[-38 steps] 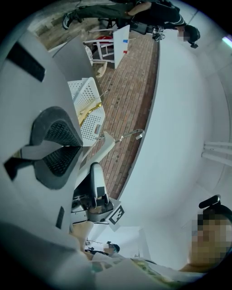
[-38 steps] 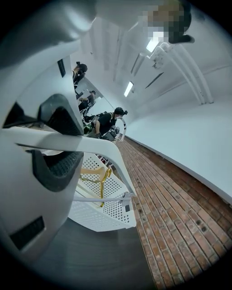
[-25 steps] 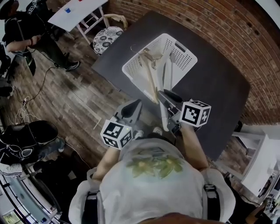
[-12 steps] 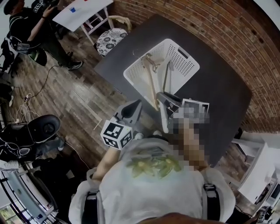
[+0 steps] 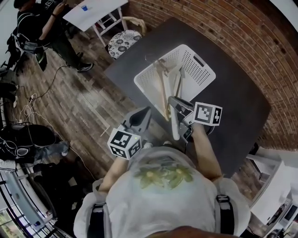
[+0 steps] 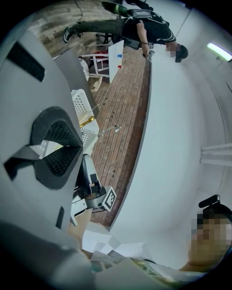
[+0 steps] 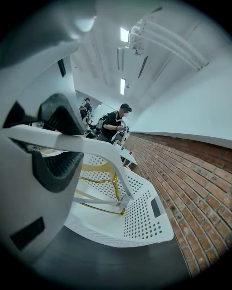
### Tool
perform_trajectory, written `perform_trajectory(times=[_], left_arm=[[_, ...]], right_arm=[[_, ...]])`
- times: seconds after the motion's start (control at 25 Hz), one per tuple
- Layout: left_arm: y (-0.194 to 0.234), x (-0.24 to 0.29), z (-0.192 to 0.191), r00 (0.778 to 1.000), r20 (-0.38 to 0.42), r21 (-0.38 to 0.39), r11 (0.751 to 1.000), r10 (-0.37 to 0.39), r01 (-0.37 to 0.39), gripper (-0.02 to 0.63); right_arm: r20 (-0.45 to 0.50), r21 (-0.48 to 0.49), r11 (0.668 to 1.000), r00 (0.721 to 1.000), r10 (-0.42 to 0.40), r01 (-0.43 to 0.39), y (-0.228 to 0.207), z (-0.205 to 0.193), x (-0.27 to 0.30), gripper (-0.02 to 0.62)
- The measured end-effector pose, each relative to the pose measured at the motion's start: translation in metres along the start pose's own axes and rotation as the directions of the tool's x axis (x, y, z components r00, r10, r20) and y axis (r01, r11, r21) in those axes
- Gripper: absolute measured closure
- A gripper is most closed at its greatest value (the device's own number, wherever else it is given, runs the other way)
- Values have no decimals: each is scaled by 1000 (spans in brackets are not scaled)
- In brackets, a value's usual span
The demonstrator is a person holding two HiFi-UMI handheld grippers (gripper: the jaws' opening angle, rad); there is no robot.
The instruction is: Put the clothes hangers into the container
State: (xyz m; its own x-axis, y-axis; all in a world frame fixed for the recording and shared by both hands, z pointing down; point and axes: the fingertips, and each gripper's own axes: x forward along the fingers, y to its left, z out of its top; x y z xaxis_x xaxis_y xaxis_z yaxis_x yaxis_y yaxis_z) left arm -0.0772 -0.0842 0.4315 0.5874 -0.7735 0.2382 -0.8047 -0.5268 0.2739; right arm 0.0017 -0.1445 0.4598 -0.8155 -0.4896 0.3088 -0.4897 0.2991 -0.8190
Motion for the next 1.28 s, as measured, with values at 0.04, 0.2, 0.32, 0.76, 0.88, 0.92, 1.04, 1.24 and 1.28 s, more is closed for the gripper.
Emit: perform_trajectory(times=[0.04, 0.2, 0.32, 0.76, 0.88, 0.92, 1.04, 1.24, 1.28], left_arm=[[0, 0, 0, 1000, 0, -2, 1000, 5, -5, 577], [0, 1, 2, 1000, -1, -6, 1000, 21, -21, 577], [-2, 2, 3, 1000, -1, -10, 1000, 24, -24, 577], [-5, 4, 3, 1000, -20, -23, 999, 24, -24, 577], [-5, 3, 1, 999, -26, -21, 1000, 21, -21, 577], [-5, 3, 0, 999, -28, -21, 1000, 19, -19, 577], [-6, 3, -1, 999, -35, -17, 1000, 11, -12, 577], [-8, 5, -2, 999, -47, -14, 1000, 2, -2, 577], [-8, 4, -2, 999, -48, -14, 1000, -1, 0, 577]], right_arm=[[-2, 9, 1000, 1000, 5, -5, -1, 1, 1, 463], [-16, 21, 1000, 1000, 7, -7, -5, 5, 7, 460], [-37, 16, 1000, 999, 5, -4, -7, 5, 13, 460], [-48, 75, 997, 999, -23, 27, -24, 16, 30, 456], [-44, 108, 994, 999, -25, 30, -30, 20, 35, 456], [-42, 120, 992, 999, -24, 29, -32, 21, 36, 456], [-45, 135, 990, 999, -27, 33, -36, 25, 39, 456], [-64, 143, 988, 997, -44, 53, -42, 32, 45, 456], [-68, 144, 988, 996, -48, 58, -43, 32, 46, 456]])
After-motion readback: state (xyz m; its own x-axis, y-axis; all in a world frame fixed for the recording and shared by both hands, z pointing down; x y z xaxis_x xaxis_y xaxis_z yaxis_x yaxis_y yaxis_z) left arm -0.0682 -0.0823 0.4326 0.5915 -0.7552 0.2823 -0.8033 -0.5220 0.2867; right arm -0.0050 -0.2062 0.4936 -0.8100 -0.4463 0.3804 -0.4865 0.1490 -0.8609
